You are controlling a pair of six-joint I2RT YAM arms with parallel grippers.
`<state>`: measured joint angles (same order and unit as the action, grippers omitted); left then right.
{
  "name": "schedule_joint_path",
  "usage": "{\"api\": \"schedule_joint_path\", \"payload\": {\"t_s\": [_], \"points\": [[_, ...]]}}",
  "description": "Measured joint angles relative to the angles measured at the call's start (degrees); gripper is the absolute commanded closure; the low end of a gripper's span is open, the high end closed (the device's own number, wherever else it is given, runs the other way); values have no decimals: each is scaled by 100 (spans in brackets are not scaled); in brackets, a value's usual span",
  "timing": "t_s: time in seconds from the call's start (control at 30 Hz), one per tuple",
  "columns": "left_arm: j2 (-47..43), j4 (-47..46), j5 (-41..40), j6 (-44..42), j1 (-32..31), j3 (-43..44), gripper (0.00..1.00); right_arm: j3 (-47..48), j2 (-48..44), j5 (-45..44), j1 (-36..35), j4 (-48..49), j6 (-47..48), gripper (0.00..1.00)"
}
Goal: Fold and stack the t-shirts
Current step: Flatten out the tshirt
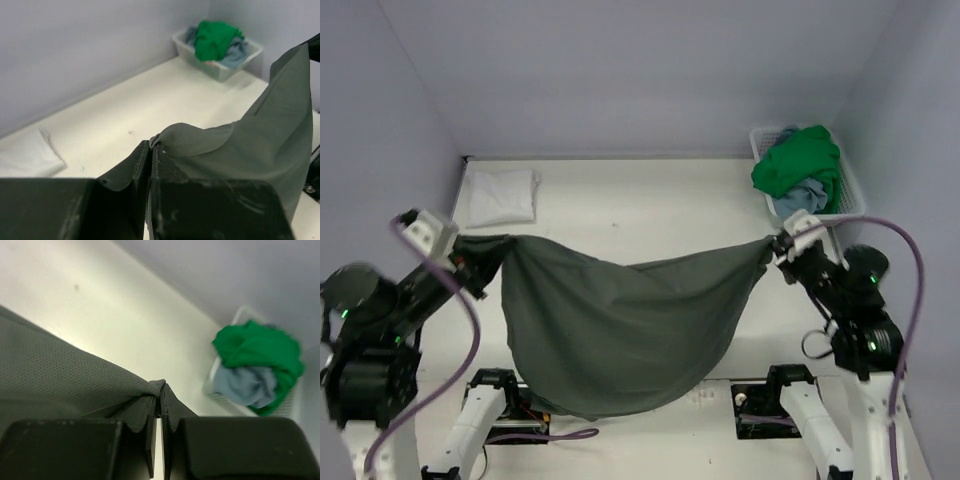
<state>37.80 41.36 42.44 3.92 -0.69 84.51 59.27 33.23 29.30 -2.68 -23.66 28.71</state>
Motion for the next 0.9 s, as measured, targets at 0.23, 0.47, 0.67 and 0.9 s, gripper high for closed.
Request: {"api": "schedule_joint_path", "payload": {"t_s": [0.23, 0.47, 0.67, 0.9], "points": [[1362, -1060, -437, -444, 0, -1362, 100, -785, 1858, 13, 0, 850, 192, 100], [3204, -2243, -997, -619, 0, -1797, 100, -817, 3801, -46, 0, 2210, 271, 100], [4079, -3080, -1453, -638, -9, -1794, 100, -542, 5147, -199, 0, 2933, 273, 100], [4518, -3768, -2035, -688, -118, -1792, 100, -168, 6161, -413, -7, 3727, 249, 100]]}}
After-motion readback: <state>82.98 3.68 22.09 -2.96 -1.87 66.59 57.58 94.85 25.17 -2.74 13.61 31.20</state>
